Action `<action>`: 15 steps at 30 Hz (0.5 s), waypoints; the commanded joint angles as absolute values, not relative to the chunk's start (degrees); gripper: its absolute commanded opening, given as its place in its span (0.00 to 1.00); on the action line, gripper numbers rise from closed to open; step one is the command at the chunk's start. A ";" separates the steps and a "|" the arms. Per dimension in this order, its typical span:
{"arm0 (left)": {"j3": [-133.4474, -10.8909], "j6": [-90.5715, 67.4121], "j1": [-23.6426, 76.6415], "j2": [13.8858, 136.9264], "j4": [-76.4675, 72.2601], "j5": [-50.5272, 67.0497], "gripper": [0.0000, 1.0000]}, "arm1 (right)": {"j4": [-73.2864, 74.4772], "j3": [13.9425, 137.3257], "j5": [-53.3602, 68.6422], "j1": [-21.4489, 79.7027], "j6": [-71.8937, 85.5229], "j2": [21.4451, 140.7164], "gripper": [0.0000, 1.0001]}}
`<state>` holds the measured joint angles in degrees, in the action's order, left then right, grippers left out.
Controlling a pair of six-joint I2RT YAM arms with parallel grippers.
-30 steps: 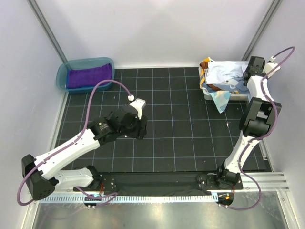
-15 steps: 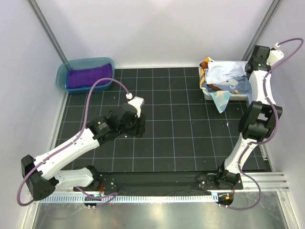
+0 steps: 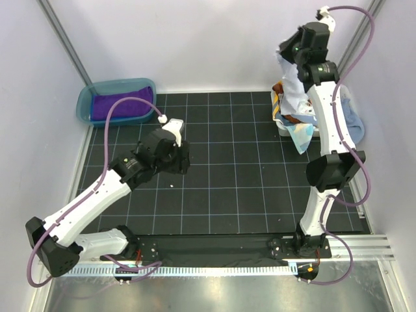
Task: Fold and stack the towels
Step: Grab crumpled towel, then move the towel to the center of the board
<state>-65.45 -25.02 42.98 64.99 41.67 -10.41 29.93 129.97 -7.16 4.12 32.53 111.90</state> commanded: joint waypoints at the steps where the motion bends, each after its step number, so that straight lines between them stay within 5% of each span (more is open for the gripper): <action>1: -67.41 -23.99 41.31 64.25 42.10 -9.75 0.56 | 27.60 134.03 -0.81 7.89 32.61 111.97 0.01; 9: -67.15 -25.66 36.83 63.90 42.28 -9.32 0.56 | 26.45 134.13 3.60 17.22 30.06 111.01 0.01; 15: -65.39 -28.74 31.83 61.96 40.61 -8.44 0.56 | 22.42 121.49 5.62 24.41 28.92 105.57 0.01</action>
<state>-65.34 -26.83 34.06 64.47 42.04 -9.54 26.39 125.91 2.94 21.15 30.26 109.89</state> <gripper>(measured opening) 0.556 0.061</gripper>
